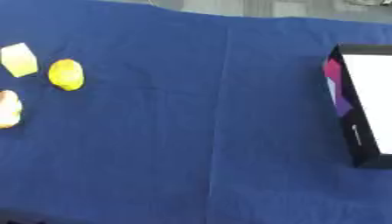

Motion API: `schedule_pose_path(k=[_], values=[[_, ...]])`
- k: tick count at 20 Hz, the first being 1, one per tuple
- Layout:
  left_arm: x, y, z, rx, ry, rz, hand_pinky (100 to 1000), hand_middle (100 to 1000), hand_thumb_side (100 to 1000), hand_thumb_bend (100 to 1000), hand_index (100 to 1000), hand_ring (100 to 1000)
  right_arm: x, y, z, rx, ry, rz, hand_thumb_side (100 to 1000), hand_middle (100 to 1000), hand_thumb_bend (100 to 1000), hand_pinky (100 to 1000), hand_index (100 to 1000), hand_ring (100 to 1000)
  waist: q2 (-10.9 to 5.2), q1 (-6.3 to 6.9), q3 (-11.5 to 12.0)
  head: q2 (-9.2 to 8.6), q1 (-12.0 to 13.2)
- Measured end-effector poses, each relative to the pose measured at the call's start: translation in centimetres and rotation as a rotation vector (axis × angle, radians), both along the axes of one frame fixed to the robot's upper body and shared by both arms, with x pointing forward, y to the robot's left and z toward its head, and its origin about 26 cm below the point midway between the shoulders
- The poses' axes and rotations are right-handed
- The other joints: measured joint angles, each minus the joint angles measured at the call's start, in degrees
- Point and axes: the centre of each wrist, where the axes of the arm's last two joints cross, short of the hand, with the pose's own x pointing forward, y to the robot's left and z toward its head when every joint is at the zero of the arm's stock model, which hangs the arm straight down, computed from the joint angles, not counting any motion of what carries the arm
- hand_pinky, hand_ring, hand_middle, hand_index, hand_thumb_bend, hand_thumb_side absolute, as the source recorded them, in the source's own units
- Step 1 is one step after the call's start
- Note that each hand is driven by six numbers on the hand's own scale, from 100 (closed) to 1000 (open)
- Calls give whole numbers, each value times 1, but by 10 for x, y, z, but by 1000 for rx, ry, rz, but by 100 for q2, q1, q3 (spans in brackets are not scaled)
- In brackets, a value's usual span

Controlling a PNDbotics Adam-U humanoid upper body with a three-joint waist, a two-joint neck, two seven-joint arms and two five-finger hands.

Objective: Pick up the objects with one hand, pass them to the other hand, and then place them into the box on the other side of the table.

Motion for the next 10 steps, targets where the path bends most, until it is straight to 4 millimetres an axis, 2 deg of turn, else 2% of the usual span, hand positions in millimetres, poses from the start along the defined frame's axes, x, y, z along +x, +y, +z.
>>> schedule_pose_path(k=[7, 10], values=[[11, -3, -13, 32, 42, 46, 894, 792, 161, 733, 850, 831, 2, 2, 0, -9, 7, 12, 470, 1000, 100, 933, 1000, 1000, 1, 0, -28, -20, 170], [15, -3, -18, 36, 49, 73, 895, 793, 133, 727, 852, 832, 2, 3, -1, -10, 12, 17, 470, 1000, 100, 933, 1000, 1000, 16, 0, -50, -46, 236]])
